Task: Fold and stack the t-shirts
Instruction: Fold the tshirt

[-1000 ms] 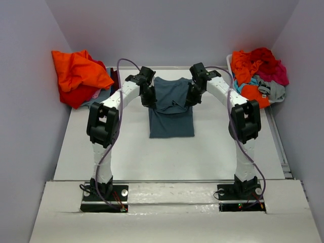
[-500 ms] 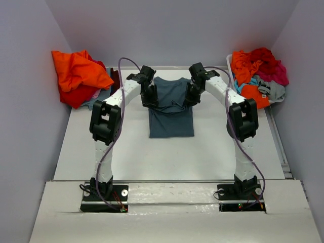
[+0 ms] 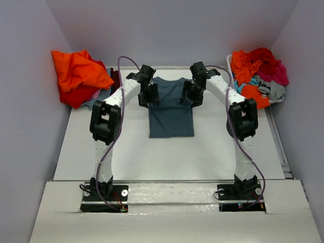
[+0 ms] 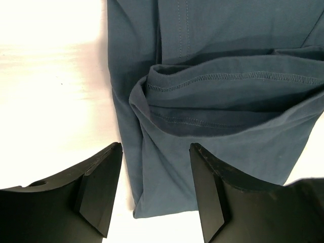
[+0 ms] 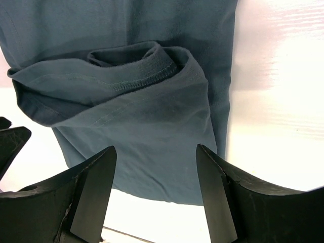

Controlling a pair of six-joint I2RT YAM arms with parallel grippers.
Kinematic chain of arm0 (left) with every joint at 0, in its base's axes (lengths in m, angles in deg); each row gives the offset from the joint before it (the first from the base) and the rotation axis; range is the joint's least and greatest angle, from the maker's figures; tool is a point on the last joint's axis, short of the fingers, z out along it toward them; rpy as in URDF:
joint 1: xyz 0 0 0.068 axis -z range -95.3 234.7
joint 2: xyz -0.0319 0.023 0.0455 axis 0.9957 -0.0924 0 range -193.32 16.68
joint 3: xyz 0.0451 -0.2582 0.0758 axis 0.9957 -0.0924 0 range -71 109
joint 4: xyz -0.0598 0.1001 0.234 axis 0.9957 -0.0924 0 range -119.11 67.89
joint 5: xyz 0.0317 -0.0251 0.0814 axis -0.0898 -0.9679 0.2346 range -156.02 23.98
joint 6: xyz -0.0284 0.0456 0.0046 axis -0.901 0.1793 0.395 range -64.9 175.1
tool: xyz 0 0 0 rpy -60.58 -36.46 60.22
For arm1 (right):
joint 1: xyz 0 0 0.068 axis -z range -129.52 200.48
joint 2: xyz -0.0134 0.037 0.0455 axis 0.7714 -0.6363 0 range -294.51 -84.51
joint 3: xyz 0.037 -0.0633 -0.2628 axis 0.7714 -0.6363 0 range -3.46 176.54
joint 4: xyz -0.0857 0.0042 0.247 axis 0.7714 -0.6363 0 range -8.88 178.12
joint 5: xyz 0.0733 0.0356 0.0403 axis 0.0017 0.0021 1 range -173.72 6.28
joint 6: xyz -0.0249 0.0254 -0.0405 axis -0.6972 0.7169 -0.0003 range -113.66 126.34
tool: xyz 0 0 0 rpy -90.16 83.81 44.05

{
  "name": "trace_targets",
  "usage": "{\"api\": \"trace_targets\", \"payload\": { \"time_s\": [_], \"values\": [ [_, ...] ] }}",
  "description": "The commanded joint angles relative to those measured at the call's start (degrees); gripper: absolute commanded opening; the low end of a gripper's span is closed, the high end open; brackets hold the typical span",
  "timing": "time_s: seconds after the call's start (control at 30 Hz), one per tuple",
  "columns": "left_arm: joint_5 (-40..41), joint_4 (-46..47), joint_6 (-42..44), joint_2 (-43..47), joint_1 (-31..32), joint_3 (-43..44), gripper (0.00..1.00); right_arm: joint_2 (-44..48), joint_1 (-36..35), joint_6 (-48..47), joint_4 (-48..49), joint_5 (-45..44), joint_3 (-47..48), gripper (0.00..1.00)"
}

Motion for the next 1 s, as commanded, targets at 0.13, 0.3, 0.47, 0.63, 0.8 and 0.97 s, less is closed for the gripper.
{"api": "trace_targets", "payload": {
  "time_s": [0.13,0.3,0.47,0.63,0.8,0.97],
  "values": [
    [-3.0,-1.2,1.6,6.5,0.3,-2.6,0.67,3.8,0.3,-0.9,-0.2,2.4,-2.1,0.69],
    [-3.4,-3.0,2.7,4.6,3.0,-2.4,0.66,4.6,0.3,-1.3,2.1,4.8,-6.6,0.68],
    [-3.1,-3.9,2.6,2.1,3.5,0.0,0.66,1.6,0.3,-2.0,1.3,5.4,-3.5,0.67],
    [-0.8,-5.4,3.1,-2.1,3.5,4.1,0.66,-2.6,0.3,-2.5,-1.0,6.1,3.9,0.66],
    [1.3,-5.4,3.4,-6.5,3.5,8.5,0.66,-6.8,0.3,-2.6,-1.5,7.1,8.5,0.66],
    [2.1,-4.7,3.5,-11.4,3.5,12.8,0.66,-10.0,0.3,-2.3,-0.9,7.6,11.6,0.66]
  ]
}}
